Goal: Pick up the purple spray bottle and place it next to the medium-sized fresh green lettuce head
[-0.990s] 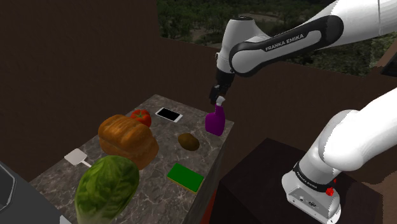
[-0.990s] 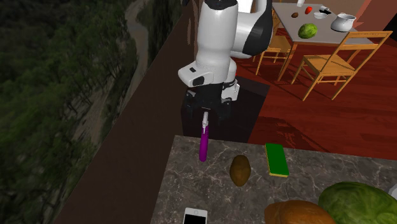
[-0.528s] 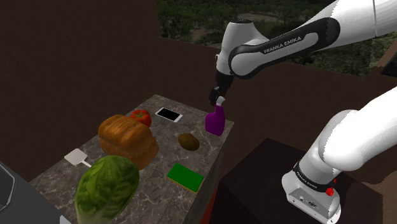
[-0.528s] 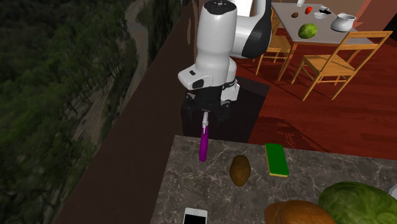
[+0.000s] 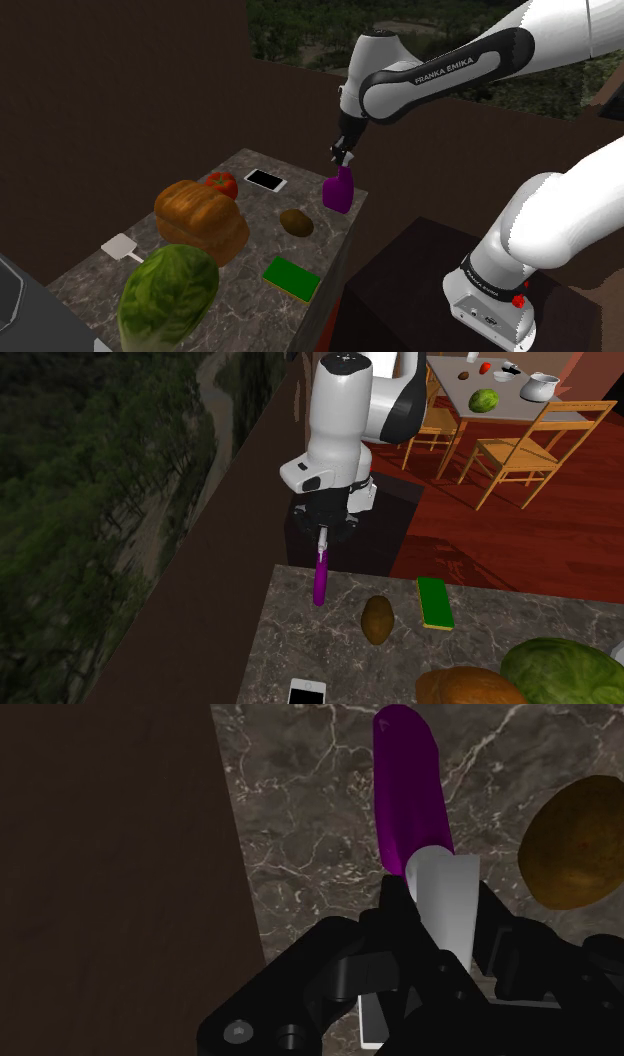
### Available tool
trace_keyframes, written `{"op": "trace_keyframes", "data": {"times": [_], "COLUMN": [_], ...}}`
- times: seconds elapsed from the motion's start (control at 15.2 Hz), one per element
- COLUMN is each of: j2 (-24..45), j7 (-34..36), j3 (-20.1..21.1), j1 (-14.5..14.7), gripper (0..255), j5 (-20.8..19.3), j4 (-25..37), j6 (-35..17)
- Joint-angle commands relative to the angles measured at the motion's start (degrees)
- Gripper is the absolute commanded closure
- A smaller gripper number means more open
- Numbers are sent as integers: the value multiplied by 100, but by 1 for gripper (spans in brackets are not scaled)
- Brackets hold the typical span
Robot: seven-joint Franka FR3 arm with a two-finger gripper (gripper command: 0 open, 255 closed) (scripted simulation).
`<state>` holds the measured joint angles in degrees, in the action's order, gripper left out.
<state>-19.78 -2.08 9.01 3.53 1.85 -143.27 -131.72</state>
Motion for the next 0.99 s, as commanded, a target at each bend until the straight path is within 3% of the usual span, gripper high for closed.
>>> {"op": "trace_keyframes", "data": {"times": [0.0,0.92], "j2": [0,-348], "j7": [0,-47], "j3": [-1,-57], "j1": [-1,6], "gripper": [255,255], "j5": [-1,21], "j4": [-1,653], "j6": [1,1001]}}
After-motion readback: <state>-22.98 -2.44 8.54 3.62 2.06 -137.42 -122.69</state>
